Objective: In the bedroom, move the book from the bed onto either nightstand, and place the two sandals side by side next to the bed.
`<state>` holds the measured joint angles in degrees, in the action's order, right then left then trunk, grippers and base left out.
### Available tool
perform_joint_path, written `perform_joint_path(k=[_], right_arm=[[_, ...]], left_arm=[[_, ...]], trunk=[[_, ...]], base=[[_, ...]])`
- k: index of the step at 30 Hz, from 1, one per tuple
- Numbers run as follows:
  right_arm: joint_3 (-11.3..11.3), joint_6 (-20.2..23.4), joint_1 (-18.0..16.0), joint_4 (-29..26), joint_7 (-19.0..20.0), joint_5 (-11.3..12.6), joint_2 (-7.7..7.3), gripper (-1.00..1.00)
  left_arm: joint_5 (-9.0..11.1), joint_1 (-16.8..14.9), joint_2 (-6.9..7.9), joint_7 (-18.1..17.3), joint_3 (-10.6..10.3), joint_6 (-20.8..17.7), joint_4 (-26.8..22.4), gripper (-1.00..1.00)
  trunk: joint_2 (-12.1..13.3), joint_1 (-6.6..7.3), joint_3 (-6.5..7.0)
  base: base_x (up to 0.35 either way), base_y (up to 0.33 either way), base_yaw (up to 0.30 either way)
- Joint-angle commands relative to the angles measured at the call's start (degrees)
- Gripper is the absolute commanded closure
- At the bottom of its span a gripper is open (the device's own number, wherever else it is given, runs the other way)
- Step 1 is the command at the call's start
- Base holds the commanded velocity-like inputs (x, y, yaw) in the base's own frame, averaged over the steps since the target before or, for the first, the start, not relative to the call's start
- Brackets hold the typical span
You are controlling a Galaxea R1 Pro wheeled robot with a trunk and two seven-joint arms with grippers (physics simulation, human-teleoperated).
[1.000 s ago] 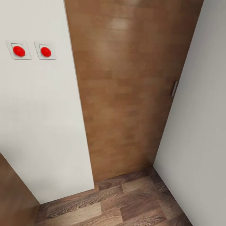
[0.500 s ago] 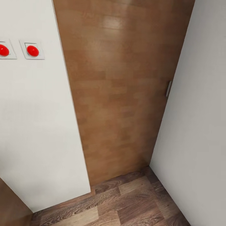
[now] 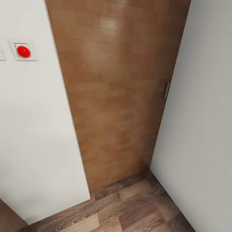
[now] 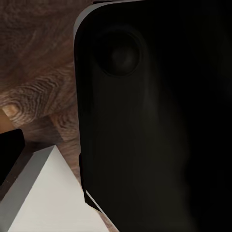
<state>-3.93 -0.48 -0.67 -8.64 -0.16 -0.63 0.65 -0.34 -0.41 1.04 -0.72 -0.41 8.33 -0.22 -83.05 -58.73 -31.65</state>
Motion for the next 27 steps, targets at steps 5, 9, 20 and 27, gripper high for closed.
perform_joint_path(k=[5, 9, 20, 27], right_arm=[[-0.4, -0.1, 0.0, 0.0, 0.0, -0.1, -0.03, -1.00], [-0.4, -0.1, 0.0, 0.0, 0.0, -0.1, -0.03, -1.00], [-0.4, -0.1, 0.0, 0.0, 0.0, -0.1, -0.04, -1.00], [-0.4, -0.1, 0.0, 0.0, 0.0, -0.1, -0.03, -1.00]], left_arm=[[0.0, 0.0, 0.01, -0.1, 0.0, 0.2, 0.0, -1.00], [0.0, 0.0, 0.01, -0.1, 0.0, 0.2, 0.0, -1.00], [-0.1, 0.0, 0.01, -0.1, 0.0, 0.2, 0.0, -1.00], [0.0, 0.0, 0.01, -0.1, 0.0, 0.2, 0.0, -1.00]], trunk=[[0.0, 0.00, -0.05], [0.0, 0.00, -0.05], [0.0, 0.00, -0.05], [0.0, 0.00, -0.05]], base=[[0.001, 0.030, -0.202], [0.012, 0.035, -0.248], [0.044, 0.050, -0.148], [0.010, 0.009, -0.098]])
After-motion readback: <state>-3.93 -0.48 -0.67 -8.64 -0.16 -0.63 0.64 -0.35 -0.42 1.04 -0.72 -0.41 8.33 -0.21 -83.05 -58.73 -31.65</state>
